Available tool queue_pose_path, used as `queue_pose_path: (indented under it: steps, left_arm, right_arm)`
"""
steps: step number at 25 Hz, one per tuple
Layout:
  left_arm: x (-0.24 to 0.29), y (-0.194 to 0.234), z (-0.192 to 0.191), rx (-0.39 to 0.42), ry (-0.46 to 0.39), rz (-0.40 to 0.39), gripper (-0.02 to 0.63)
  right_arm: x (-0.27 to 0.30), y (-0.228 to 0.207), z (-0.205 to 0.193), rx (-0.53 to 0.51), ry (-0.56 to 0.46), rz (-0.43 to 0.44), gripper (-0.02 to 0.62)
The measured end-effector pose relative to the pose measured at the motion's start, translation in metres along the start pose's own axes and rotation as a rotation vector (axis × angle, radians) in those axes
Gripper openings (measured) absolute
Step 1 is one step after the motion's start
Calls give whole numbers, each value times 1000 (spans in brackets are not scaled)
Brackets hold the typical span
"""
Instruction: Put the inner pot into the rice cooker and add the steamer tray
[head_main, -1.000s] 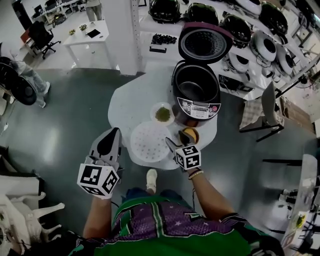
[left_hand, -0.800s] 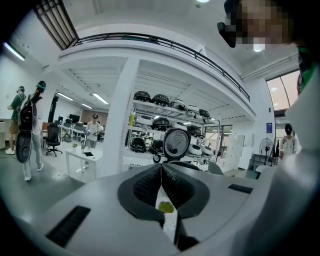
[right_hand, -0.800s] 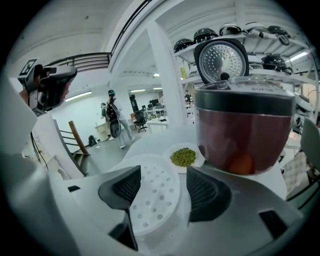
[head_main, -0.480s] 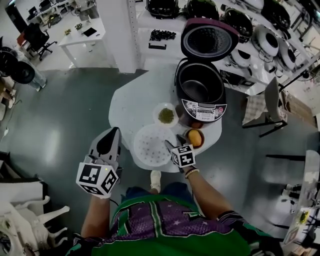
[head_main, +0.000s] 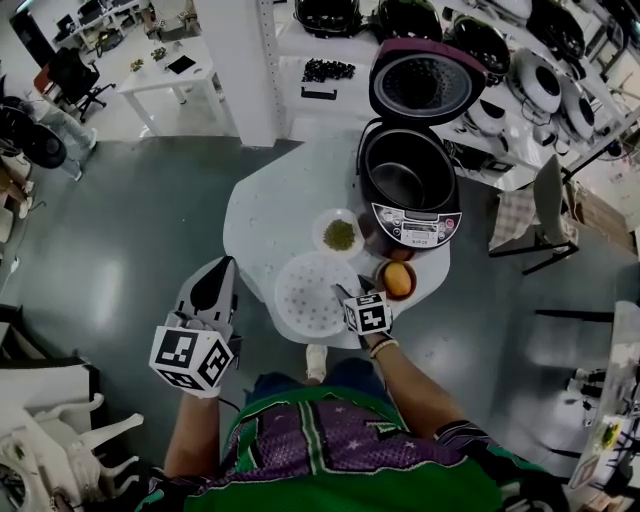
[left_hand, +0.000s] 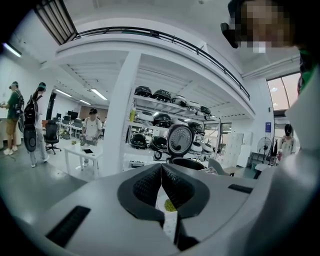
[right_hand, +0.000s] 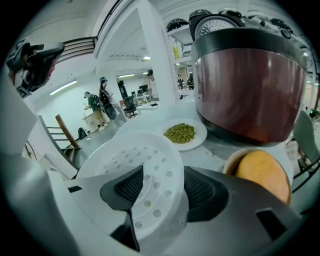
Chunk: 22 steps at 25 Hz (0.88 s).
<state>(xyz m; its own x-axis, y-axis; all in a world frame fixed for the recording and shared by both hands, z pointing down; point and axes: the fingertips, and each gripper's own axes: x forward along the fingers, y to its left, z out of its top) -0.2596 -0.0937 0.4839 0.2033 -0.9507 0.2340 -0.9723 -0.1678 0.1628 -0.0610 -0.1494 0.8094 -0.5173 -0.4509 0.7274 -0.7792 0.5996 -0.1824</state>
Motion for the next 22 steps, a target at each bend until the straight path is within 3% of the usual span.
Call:
queue_pose_path:
  steps: [8,10,12,22]
  left_arm:
    - [-2,14,6,-11,-7,10,22]
    - [-2,17,6,-14,-6,11,22]
    - [-1,19,5,-19,-6,9,23]
    - [3,24,8,-40,-23,-4,23]
  right_arm:
    - [9,-8,-11,65,42,-45,184]
    - [8,-12,-11,80,41,-70,120]
    - [7,-18,-11,102,38,-91,8]
    - [0,-17,-4,192,17,-60,3]
